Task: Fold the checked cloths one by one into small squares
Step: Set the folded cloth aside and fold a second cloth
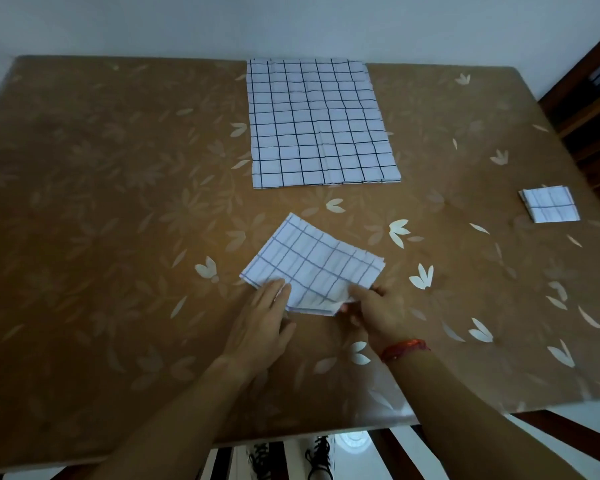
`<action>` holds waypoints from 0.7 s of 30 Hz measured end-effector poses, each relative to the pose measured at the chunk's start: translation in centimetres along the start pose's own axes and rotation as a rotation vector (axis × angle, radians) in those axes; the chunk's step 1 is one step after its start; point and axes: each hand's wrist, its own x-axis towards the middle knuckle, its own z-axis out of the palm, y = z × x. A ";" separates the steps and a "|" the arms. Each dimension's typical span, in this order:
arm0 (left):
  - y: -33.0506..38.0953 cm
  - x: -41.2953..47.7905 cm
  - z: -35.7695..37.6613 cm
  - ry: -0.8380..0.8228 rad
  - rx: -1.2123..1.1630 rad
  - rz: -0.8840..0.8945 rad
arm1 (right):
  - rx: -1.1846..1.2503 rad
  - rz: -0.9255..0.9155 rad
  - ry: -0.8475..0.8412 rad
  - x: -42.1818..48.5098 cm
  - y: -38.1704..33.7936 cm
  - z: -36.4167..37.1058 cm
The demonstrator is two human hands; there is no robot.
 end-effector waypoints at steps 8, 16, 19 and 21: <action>1.4 -1.6 1.0 0.072 0.105 -0.015 | 0.105 0.154 -0.256 -3.8 2.6 0.2; 0.7 -3.4 0.7 0.012 0.036 -0.020 | -0.234 -0.228 -0.319 -4.7 4.1 -2.7; 0.0 -4.3 0.4 -0.039 -0.004 0.012 | -0.477 -0.385 -0.214 -4.3 4.5 -3.6; -0.7 -4.8 0.4 -0.080 -0.014 0.044 | -0.501 -0.380 -0.174 -3.6 5.3 -4.3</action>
